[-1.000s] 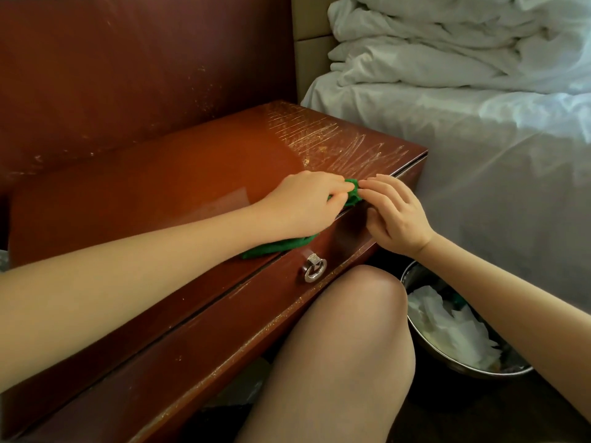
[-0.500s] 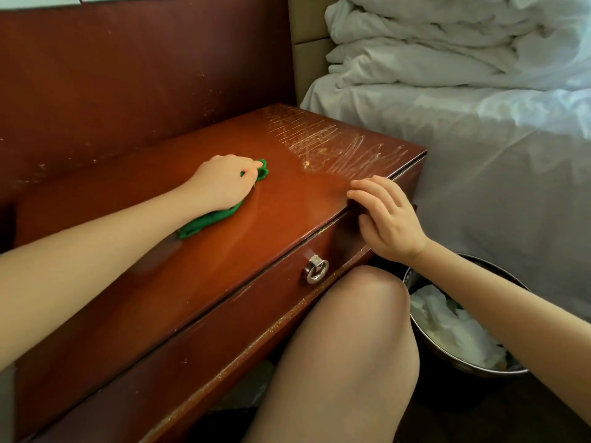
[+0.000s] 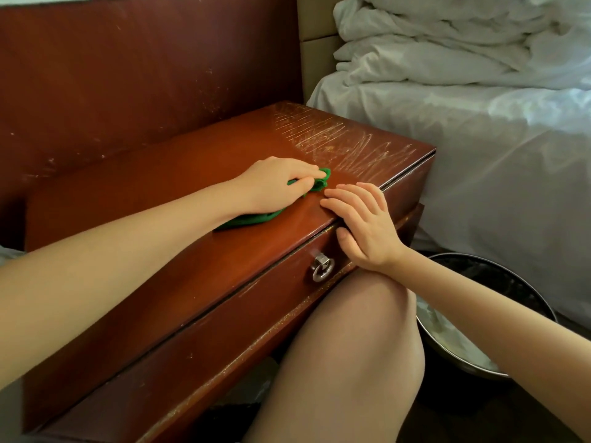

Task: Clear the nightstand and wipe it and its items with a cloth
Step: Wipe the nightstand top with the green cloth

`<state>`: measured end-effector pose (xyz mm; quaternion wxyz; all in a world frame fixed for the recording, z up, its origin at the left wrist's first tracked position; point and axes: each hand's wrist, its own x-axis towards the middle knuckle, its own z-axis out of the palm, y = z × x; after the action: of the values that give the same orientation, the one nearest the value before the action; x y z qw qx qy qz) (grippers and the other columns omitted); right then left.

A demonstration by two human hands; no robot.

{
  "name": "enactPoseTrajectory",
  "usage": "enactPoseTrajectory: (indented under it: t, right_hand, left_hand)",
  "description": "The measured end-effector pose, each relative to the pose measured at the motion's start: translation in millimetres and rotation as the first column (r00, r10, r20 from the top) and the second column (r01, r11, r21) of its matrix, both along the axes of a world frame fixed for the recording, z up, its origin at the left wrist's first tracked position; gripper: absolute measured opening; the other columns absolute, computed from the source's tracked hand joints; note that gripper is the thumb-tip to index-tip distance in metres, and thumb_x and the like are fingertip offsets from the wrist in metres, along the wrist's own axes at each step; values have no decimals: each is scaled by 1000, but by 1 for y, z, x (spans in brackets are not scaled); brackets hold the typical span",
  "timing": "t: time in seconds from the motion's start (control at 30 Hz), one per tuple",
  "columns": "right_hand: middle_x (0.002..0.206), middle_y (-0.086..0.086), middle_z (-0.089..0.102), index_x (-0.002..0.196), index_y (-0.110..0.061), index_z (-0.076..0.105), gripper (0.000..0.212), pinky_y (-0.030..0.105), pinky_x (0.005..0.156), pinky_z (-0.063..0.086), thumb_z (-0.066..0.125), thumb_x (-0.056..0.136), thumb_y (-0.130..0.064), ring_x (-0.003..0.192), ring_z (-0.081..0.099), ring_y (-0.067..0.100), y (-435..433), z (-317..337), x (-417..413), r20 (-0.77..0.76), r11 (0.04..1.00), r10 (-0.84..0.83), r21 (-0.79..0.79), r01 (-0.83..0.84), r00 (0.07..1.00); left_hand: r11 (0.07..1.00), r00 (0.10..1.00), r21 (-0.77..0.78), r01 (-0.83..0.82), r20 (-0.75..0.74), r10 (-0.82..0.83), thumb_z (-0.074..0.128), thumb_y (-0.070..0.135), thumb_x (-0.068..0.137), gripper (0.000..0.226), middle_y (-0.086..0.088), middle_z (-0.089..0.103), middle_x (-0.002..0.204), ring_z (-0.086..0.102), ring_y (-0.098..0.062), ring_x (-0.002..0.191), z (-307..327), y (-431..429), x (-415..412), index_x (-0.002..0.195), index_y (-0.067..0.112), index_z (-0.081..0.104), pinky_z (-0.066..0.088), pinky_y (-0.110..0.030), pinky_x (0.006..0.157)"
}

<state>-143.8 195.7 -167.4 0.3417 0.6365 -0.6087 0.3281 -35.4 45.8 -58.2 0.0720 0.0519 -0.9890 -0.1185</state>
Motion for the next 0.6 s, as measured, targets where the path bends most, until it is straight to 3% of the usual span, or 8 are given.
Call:
enactPoseTrajectory:
  t: [0.2,0.33,0.4,0.43,0.47,0.5,0.53,0.6]
  right_hand:
    - [122,16,61,123,-10,47,39,41,107,26,23,98,-29,120,46,25,3,0,0,-9,1000,-10,11,10,1000]
    - [120,16,61,122,-10,47,40,40,107,26,22,98,-29,119,46,25,1,0,1,-3,1000,-13,5,13,1000]
    - [119,16,61,122,-10,48,40,41,106,27,22,98,-29,118,47,26,0,0,0,-10,1000,-10,-6,10,1000]
    - [119,16,61,121,-10,48,40,41,105,27,22,98,-29,117,47,26,-1,0,0,-12,1000,-8,-11,8,1000]
    - [119,15,61,121,-10,48,40,41,105,28,22,98,-30,117,48,26,-1,-1,0,-13,1000,-6,-18,6,1000]
    - [119,15,60,121,-10,48,40,41,105,28,22,98,-30,117,48,26,-1,-1,0,-13,1000,-4,-25,4,1000]
    - [119,15,60,121,-9,49,40,42,105,28,22,98,-30,117,48,26,-1,-1,-1,-13,1000,0,-31,0,1000]
    - [120,14,58,121,-9,48,40,42,105,29,22,98,-30,117,48,26,-1,-2,-1,-14,999,8,-35,-8,1000]
  left_hand:
    - [1000,1000,-29,-7,30,8,38,24,101,37,10,43,143,33,-6,135,2,-15,37,136,28,48,21,-30,115]
    - [975,979,-90,-201,5,202,30,23,102,40,-4,40,147,36,-20,136,2,-20,25,140,17,43,25,-37,113]
    - [920,923,-80,-385,-43,382,17,17,103,45,-15,37,148,53,-32,119,-30,4,21,143,0,31,43,-44,100]
    - [910,916,122,-397,-10,401,10,11,103,44,-6,46,143,64,-26,104,-57,31,2,139,-4,30,52,-35,87]
    - [779,780,230,-584,-108,616,7,3,103,39,2,66,119,69,-9,90,-74,65,-13,122,-4,40,53,-19,80]
    - [668,621,176,-723,-259,740,8,-6,100,38,11,74,92,66,6,81,-86,75,-29,105,4,44,46,-6,75]
    - [635,609,89,-767,-208,765,9,-12,98,40,11,73,78,62,15,84,-81,65,-37,99,8,45,38,-1,81]
    - [838,864,211,-503,140,484,18,-4,101,36,-21,65,114,49,1,121,-22,11,-24,120,-6,49,22,-10,106]
